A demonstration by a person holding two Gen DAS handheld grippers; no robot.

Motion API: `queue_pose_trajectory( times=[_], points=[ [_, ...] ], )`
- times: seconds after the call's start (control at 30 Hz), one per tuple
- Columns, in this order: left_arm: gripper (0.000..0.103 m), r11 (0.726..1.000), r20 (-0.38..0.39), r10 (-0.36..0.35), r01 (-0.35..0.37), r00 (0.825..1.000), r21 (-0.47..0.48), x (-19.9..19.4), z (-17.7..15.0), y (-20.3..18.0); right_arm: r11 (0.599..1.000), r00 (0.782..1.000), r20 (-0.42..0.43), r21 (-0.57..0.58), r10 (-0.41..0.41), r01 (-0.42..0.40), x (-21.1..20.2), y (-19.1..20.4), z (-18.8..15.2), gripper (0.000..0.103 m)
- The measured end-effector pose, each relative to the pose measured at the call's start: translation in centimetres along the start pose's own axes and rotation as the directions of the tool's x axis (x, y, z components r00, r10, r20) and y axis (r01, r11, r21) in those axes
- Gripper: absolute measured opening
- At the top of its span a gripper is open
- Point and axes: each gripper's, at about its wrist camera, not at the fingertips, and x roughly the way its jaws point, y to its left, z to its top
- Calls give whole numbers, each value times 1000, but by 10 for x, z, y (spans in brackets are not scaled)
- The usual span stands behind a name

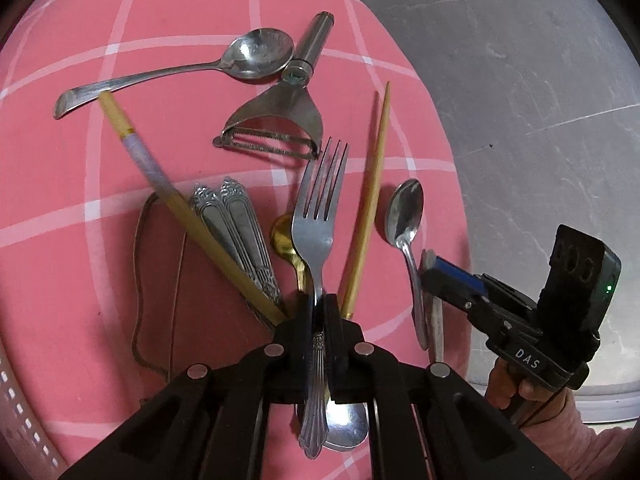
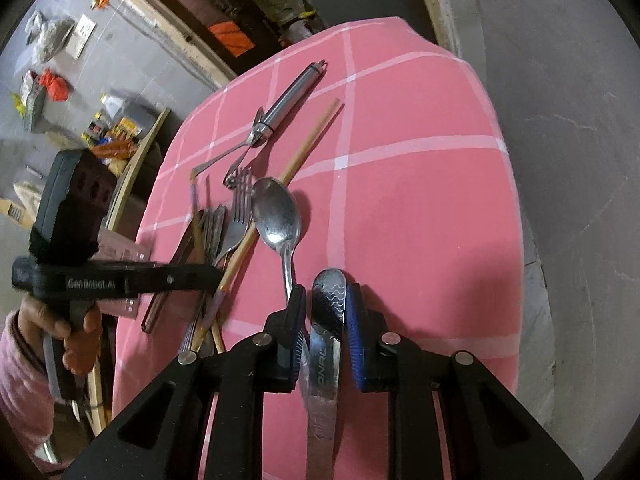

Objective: Organize utensils
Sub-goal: 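Grasp the silver fork with the left tool while the right tool grasps a patterned-handle knife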

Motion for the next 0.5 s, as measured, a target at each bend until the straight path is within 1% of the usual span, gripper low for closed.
queue_pose_trajectory(
  times=[0.07,0.2,0.23,0.3,0.4,0.43,0.5],
  points=[
    [6,1000,-13,-22,22,1000,-11,1,4,3,1000,999,-26,5,31,-31,1,-4,2,18],
    [6,996,-24,-76,74,997,-45,6,8,8,993,993,-59,63,103,-100,5,-16,2,18],
    [7,995,-33,-87,84,996,-59,10,8,9,991,991,-63,80,114,-109,6,-18,2,19],
    [7,994,-27,-93,91,995,-68,14,9,10,988,990,-68,98,122,-116,9,-19,1,18],
    [6,996,-4,-72,72,997,-58,11,6,7,995,993,-82,56,81,-77,11,-9,1,18],
    [6,997,4,-63,63,998,-49,10,4,6,998,995,-87,32,51,-48,11,-4,0,13],
    [5,998,24,-50,51,998,-38,6,0,3,1000,996,-87,11,21,-20,11,1,1,9]
  ],
)
